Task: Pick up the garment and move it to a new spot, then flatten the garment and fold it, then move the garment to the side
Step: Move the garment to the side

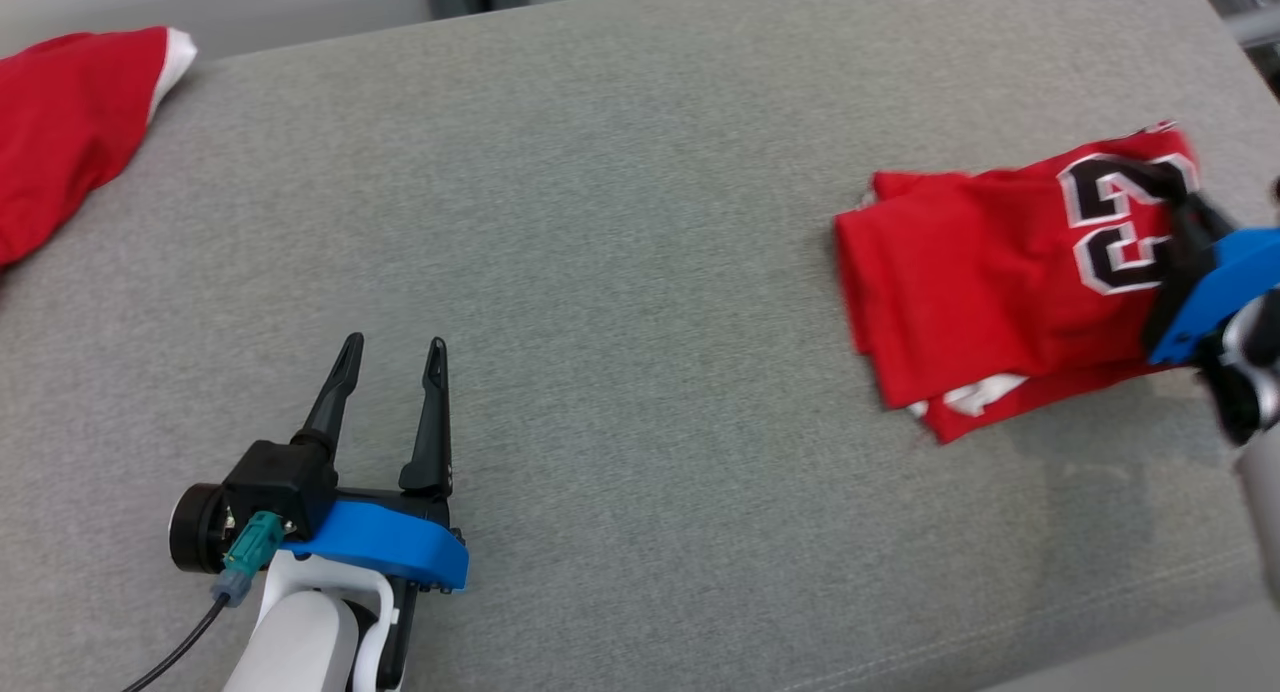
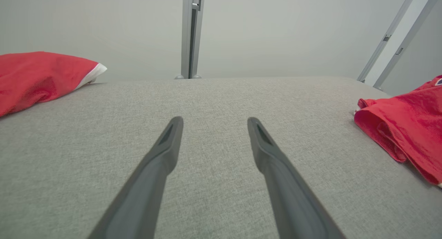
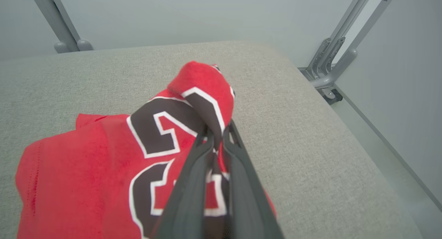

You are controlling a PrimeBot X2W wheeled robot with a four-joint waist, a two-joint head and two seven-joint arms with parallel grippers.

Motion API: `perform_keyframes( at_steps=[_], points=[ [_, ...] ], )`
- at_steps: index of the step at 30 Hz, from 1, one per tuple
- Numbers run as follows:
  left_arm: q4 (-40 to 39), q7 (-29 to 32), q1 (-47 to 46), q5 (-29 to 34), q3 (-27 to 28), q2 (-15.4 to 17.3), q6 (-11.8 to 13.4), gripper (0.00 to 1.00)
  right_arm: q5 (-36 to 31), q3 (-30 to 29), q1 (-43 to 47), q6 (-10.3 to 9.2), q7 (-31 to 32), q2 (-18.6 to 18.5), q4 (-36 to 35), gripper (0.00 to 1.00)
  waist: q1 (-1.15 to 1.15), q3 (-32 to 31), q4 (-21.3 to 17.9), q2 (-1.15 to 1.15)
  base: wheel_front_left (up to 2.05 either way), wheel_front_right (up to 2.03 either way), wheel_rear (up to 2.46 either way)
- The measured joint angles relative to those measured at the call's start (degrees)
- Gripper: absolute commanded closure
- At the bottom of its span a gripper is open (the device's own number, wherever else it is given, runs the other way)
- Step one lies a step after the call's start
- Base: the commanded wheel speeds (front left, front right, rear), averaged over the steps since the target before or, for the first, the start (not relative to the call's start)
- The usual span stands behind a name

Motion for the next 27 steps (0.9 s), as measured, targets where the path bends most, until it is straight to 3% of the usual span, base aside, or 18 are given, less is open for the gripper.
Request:
perform_keyframes(
  at_steps=[6, 12, 27],
  points=[
    [-0.73, 0.23, 0.77, -0.08, -0.33, 0.05, 0.25, 0.00, -4.31, -2.41, -4.38, -0.01, -0.29, -5.36, 3.54, 1.00, 0.00, 0.59, 2.57, -0.01, 0.00, 0.00, 0.00],
    [-1.77, 0.30, 1.26, -0.24, -0.31, 0.42, 0.80, 0.00, -8.39, -3.90, -7.11, -0.01, -0.80, -7.87, 4.74, 1.00, 0.00, 1.53, 3.50, -0.01, 0.00, 0.00, 0.00],
    [-3.38, 0.93, 1.79, -0.65, -0.56, 1.30, 1.61, 0.00, -13.00, -5.70, -9.17, 0.00, -0.04, -9.12, 3.79, 1.00, 0.00, 3.11, 2.79, -0.01, 0.00, 0.00, 0.00]
  ],
)
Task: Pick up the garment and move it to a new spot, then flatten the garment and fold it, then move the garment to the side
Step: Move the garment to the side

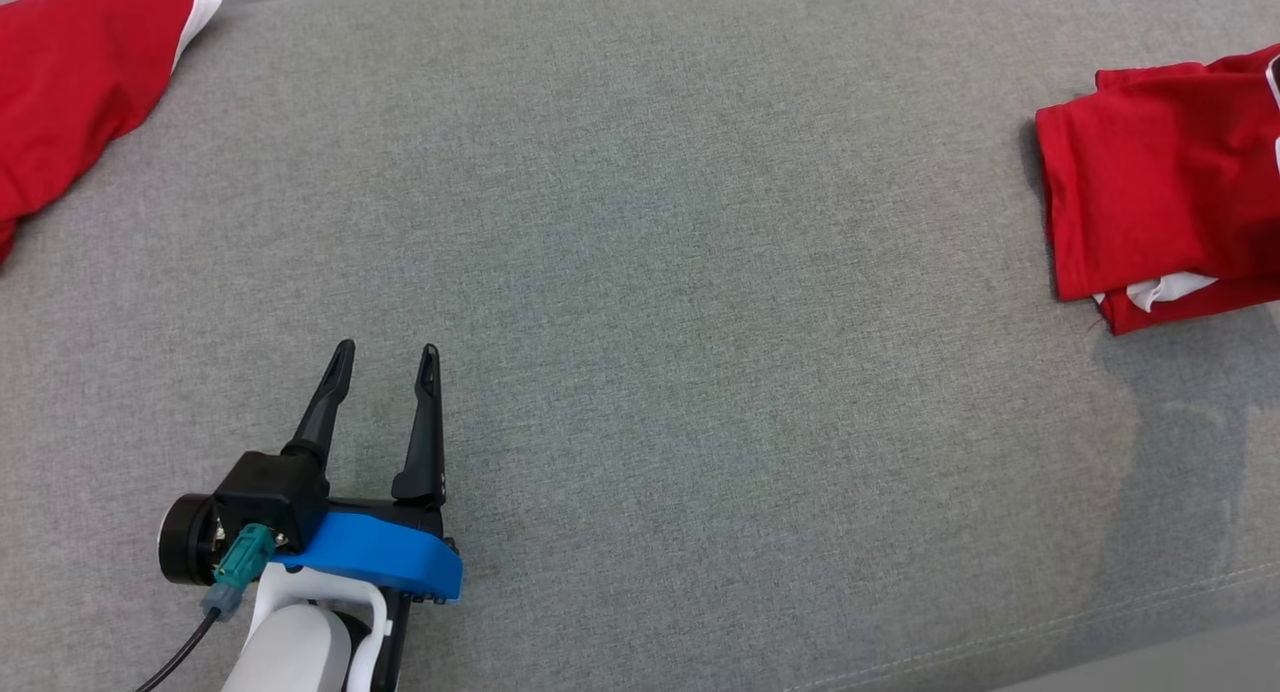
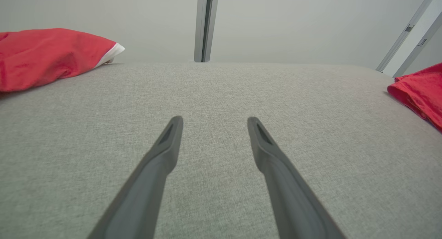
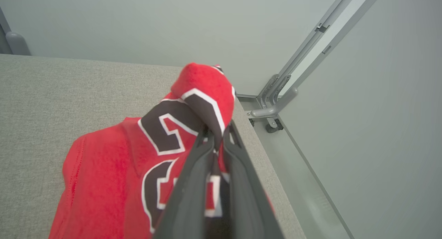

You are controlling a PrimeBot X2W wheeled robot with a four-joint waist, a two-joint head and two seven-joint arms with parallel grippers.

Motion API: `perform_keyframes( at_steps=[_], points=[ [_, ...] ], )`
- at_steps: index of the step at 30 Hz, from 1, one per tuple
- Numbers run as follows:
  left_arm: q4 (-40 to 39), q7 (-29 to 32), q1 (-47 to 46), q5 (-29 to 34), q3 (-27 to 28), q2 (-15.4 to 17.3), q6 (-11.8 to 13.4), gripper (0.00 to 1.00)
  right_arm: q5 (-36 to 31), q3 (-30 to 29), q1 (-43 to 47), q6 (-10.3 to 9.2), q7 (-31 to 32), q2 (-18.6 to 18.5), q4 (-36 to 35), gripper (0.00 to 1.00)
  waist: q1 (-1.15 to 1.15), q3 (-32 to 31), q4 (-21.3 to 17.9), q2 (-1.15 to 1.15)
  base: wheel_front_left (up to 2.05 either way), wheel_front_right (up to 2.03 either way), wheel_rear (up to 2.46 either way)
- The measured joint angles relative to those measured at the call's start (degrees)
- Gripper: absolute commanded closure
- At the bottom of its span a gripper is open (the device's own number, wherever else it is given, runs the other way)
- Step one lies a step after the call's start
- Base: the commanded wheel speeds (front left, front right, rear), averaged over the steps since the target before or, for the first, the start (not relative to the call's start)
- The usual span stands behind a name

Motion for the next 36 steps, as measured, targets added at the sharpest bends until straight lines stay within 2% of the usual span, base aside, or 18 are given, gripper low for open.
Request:
perform_keyframes(
  at_steps=[1, 2, 3, 4, 16, 24, 30, 36],
  points=[
    [-0.04, 0.04, -0.01, 0.00, -0.08, 0.03, 0.02, 0.00, -0.58, -0.10, -0.07, 0.00, -0.04, 0.00, -0.12, 1.00, 0.00, 0.10, 0.01, 0.00, 0.00, 0.00, 0.00],
    [-0.08, 0.05, -0.02, 0.00, -0.19, 0.07, 0.02, 0.00, -0.96, -0.30, -0.19, 0.00, -0.29, 0.02, -0.19, 0.82, 0.00, 0.21, 0.03, 0.00, 0.00, 0.00, 0.00],
    [-0.09, 0.07, -0.03, 0.00, -0.25, 0.11, 0.03, 0.00, -1.31, -0.59, -0.26, 0.00, -0.40, 0.03, -0.23, 0.53, 0.00, 0.32, 0.08, 0.00, 0.00, 0.00, 0.00],
    [-0.10, 0.08, -0.04, 0.00, -0.30, 0.16, 0.03, 0.00, -1.80, -0.78, -0.26, 0.00, -0.93, 0.05, -0.29, 0.00, 0.00, 0.42, 0.13, 0.00, 0.00, 0.00, 0.00],
    [0.19, 0.05, -0.73, -0.52, -0.59, 0.45, 0.29, 0.00, -5.69, -3.00, -0.50, 0.00, -3.87, 2.07, 0.91, 0.00, 0.00, 1.00, 0.99, 0.00, 0.00, 0.00, 0.00],
    [1.38, -0.48, -1.16, -1.02, -0.80, 0.22, 0.44, 0.00, -6.12, -1.59, -0.54, 0.00, -6.02, 3.89, 1.20, 0.00, 0.00, -0.40, 1.67, 0.00, 0.00, 0.00, 0.00],
    [3.85, -1.70, -2.18, -1.80, -0.82, -1.00, -0.05, 0.00, -3.89, 0.94, 0.90, -0.01, -8.75, 6.48, 0.74, 0.00, 0.00, -3.22, 3.00, 0.00, 0.00, 0.00, 0.00],
    [8.96, -3.16, -3.05, -2.50, -0.15, -2.54, -0.55, 0.00, 0.69, 3.93, 8.03, -0.01, -12.17, 9.62, -2.43, 0.00, -0.01, -7.43, 5.05, 0.00, 0.00, 0.00, 0.00]
  ],
)
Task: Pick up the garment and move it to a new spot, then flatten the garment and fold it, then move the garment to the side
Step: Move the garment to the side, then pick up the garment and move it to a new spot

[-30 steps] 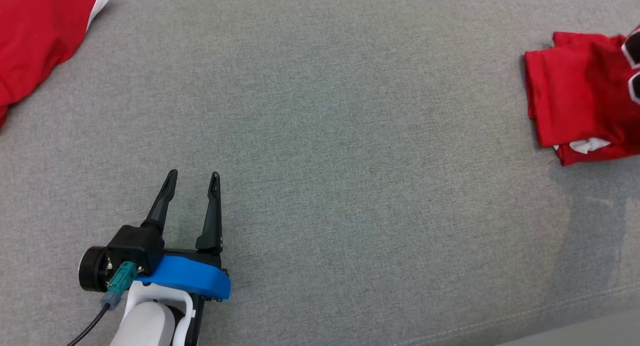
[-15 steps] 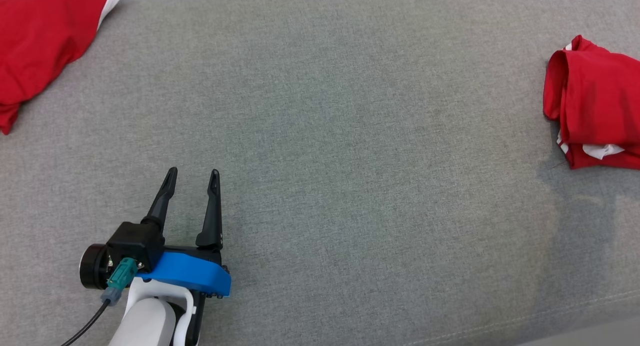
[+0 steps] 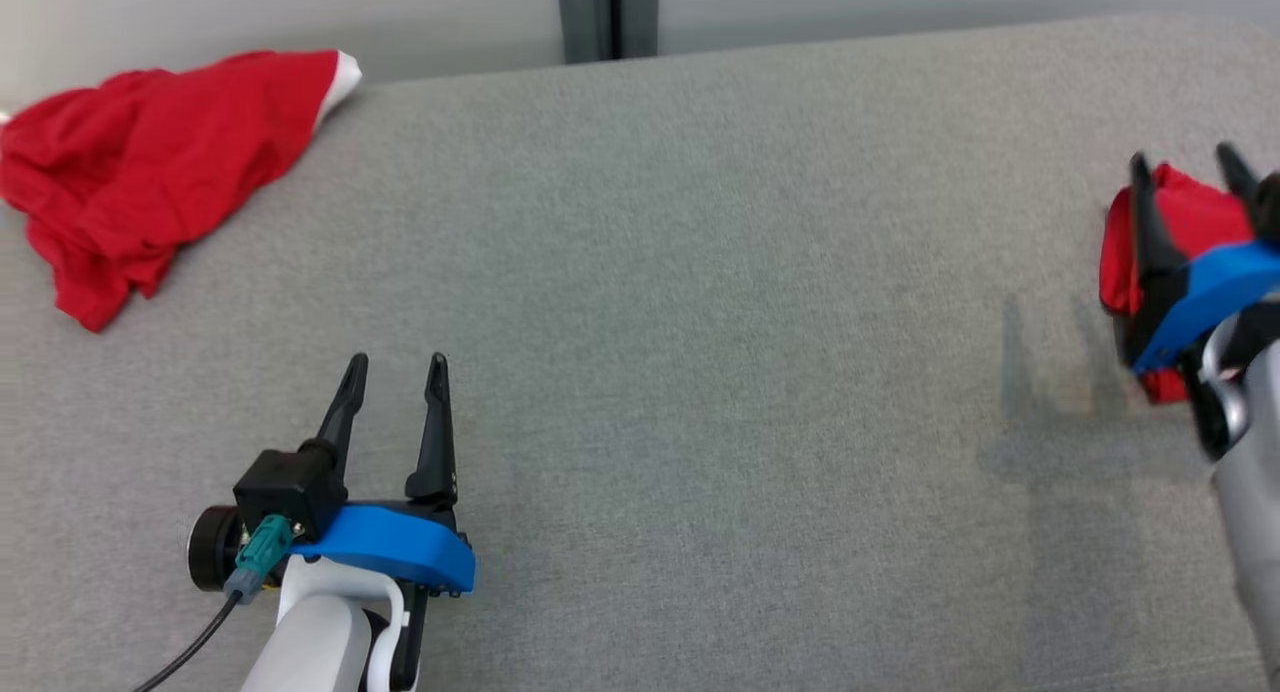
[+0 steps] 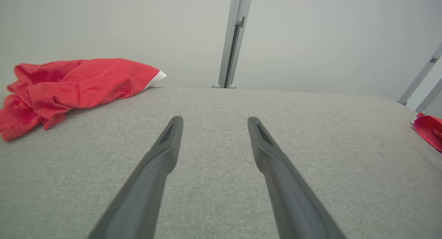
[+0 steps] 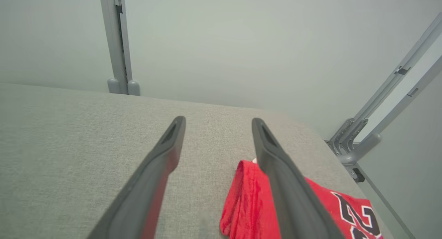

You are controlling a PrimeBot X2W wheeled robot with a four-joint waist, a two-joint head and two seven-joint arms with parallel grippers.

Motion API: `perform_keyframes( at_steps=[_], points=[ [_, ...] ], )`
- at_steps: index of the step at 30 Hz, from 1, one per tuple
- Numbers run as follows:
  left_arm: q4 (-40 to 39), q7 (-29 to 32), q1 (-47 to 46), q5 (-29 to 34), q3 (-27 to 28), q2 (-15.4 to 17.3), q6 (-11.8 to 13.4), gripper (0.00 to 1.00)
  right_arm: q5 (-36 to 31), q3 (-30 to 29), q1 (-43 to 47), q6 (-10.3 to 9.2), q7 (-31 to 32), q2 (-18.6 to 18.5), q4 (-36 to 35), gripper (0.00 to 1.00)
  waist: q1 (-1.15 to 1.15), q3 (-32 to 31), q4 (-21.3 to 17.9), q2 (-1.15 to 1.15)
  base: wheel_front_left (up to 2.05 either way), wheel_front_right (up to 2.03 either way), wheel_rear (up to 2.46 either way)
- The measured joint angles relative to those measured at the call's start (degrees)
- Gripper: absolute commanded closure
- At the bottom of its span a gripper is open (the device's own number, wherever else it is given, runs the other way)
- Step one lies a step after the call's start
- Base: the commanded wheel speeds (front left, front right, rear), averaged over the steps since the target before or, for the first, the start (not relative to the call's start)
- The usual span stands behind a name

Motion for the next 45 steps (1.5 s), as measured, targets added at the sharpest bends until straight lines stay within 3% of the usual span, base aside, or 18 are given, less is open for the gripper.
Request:
perform_keyframes(
  at_steps=[7, 19, 27, 45],
  points=[
    [4.07, -0.55, 2.65, -0.01, 1.22, -1.14, -0.24, 0.00, 3.82, 1.27, 11.55, 0.00, -1.72, 4.13, -7.83, 0.00, 0.00, -5.77, 2.12, -0.01, 0.00, 0.00, 0.00],
    [1.85, -0.59, 11.72, 2.20, 3.09, -1.91, -0.12, 0.00, 4.19, 1.16, 30.46, 0.00, -1.04, 14.34, -21.35, 0.00, 0.00, -12.43, 3.78, -0.01, 0.00, 0.00, 0.00],
    [1.36, -0.59, 13.02, 2.99, 3.30, -2.43, -0.62, 0.00, 4.42, 1.22, 35.99, 0.00, -0.45, 15.56, -25.47, 0.00, 0.01, -13.28, 4.66, -0.01, 0.00, 0.00, 0.00],
    [1.52, -0.59, 13.81, 3.67, 4.61, -3.31, -1.60, 0.00, 5.83, 2.35, 38.45, 0.00, 1.19, 15.58, -28.38, 0.00, 0.01, -13.77, 4.89, -0.01, 0.00, 0.00, 0.00]
  ],
)
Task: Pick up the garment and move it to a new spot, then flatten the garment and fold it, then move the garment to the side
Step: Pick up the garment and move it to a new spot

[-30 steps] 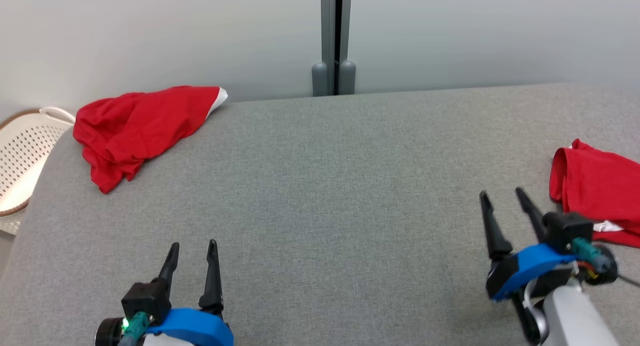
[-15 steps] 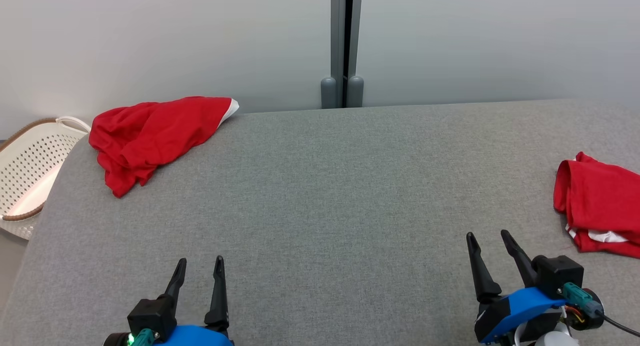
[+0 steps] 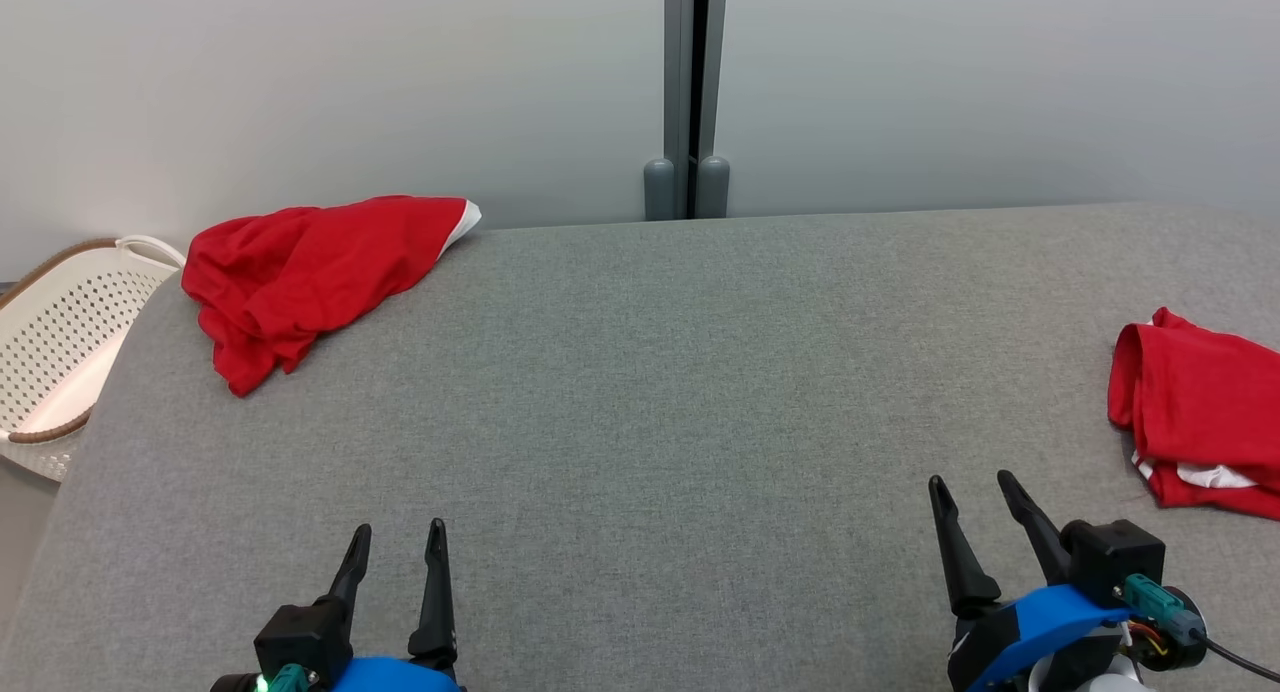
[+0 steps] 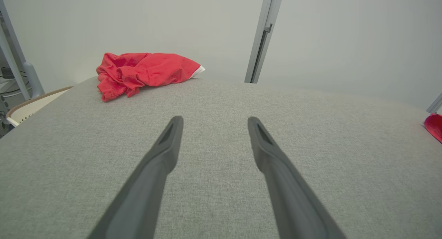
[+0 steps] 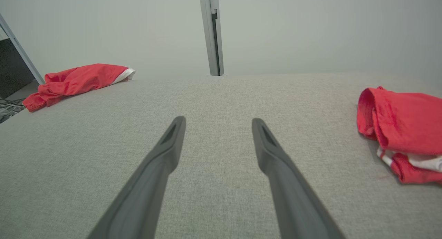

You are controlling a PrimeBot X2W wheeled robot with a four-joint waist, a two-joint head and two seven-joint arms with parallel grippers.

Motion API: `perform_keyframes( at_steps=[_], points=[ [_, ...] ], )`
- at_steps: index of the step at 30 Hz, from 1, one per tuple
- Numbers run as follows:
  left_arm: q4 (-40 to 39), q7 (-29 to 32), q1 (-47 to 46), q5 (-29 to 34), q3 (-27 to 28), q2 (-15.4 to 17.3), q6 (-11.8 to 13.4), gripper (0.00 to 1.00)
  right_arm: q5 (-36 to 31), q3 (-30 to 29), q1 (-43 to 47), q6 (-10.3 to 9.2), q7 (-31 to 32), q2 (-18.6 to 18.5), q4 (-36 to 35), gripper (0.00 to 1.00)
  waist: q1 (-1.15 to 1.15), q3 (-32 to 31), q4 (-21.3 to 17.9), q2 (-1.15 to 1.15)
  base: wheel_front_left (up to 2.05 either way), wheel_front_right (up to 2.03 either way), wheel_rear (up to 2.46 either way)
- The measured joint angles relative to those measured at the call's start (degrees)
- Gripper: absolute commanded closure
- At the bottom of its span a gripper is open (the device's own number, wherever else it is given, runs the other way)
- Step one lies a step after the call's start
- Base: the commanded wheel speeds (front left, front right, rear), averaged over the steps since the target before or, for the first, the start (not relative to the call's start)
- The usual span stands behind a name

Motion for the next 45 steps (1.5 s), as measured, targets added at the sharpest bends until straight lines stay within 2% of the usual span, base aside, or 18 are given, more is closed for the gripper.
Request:
perform_keyframes(
  at_steps=[9, 14, 19, 34, 39, 45],
  points=[
    [0.00, 0.00, 0.19, 0.45, 0.33, -0.26, -0.42, 0.00, -0.05, -0.04, 0.30, 0.00, 0.11, 0.00, -0.55, 0.00, 0.00, -0.04, 0.24, 0.01, 0.00, 0.00, 0.00],
    [0.02, -0.01, 0.19, 0.92, 0.30, -0.56, -0.60, 0.00, -0.19, -0.44, 0.66, 0.00, 0.04, 0.00, -1.13, 0.00, 0.00, -0.15, 2.00, 0.01, 0.00, 0.00, 0.00],
    [-0.12, -0.02, -0.16, 1.47, 0.25, -0.62, -0.79, 0.00, -0.38, -0.70, 1.14, -0.01, -0.36, -0.01, -2.05, 0.00, 0.00, -0.62, 6.60, 0.01, 0.00, 0.00, 0.00],
    [-1.00, -0.07, -0.53, 2.02, 1.98, -0.42, -0.76, 0.00, 0.78, 1.41, 0.94, 0.00, -0.53, 0.10, -2.32, 0.00, 0.00, -0.65, 26.53, 0.01, 0.00, 0.00, 0.00],
    [-1.77, -0.07, 0.02, 2.02, 2.76, -0.53, -0.67, 0.00, 1.02, 2.52, -0.23, 0.00, -0.43, 0.09, -2.18, 0.00, 0.01, 1.04, 28.29, 0.02, 0.00, 0.00, 0.00],
    [-2.31, -0.07, 0.31, 2.01, 3.66, -0.55, -0.70, 0.00, 0.67, 2.85, -1.30, 0.00, -0.44, 0.12, -2.72, 0.00, -0.01, 2.71, 28.13, 0.01, 0.00, 0.00, 0.00]
  ],
)
